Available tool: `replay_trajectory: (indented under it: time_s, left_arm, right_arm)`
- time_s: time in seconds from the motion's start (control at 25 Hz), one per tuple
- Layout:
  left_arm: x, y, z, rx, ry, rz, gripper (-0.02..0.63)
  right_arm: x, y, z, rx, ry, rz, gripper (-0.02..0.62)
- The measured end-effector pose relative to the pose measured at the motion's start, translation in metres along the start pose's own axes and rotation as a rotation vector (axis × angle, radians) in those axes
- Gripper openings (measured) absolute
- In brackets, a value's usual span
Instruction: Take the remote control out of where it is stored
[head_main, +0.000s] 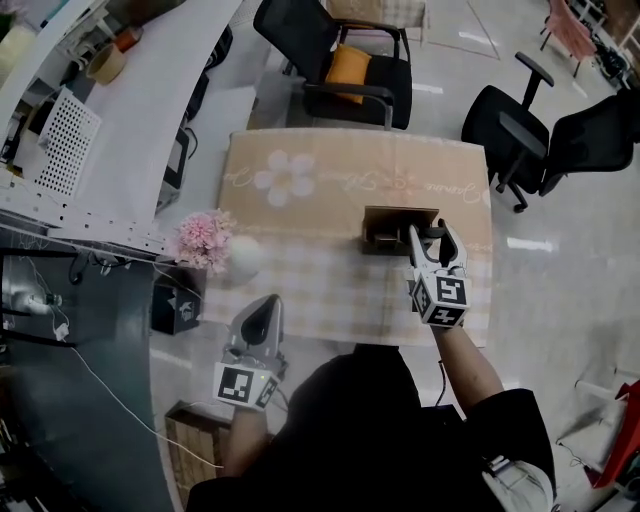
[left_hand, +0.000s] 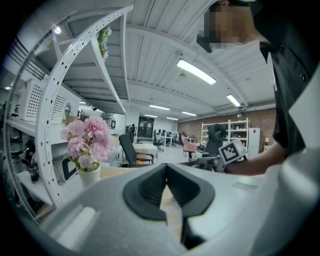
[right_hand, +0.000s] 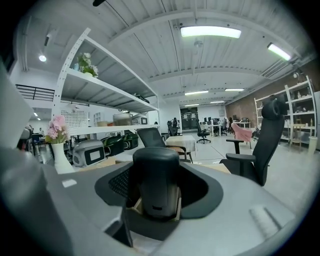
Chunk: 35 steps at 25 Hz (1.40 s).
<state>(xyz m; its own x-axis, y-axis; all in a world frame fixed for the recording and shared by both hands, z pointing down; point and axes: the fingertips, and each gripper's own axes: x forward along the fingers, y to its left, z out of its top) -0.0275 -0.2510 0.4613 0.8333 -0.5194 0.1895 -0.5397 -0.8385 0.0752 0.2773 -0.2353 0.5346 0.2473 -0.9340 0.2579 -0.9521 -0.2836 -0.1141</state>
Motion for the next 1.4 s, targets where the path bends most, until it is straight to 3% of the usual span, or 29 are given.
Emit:
replay_trajectory:
  time_s: [0.52, 0.8, 1.2, 1.4]
  left_arm:
    - [-0.014, -0.004, 0.003, -0.075, -0.051, -0.013, 0.002]
    - [-0.022, -0.005, 0.006, -0.099, -0.083, -0.021, 0.002]
    - [-0.025, -0.021, 0.001, -0.103, -0.084, -0.056, 0.002]
    - [-0.034, -0.022, -0.004, -0.098, -0.072, -0.043, 0.002]
  right_arm:
    - [-0.04, 0.015, 0.07, -0.077, -0.132, 0.035, 0.249]
    - [-0.064, 0.024, 0.086, -0.098, -0.155, 0.054, 0.249]
    - [-0.085, 0.045, 0.052, -0.076, -0.096, 0.189, 0.249]
    - [-0.085, 0.066, 0.03, -0.103, -0.056, 0.3, 0.249]
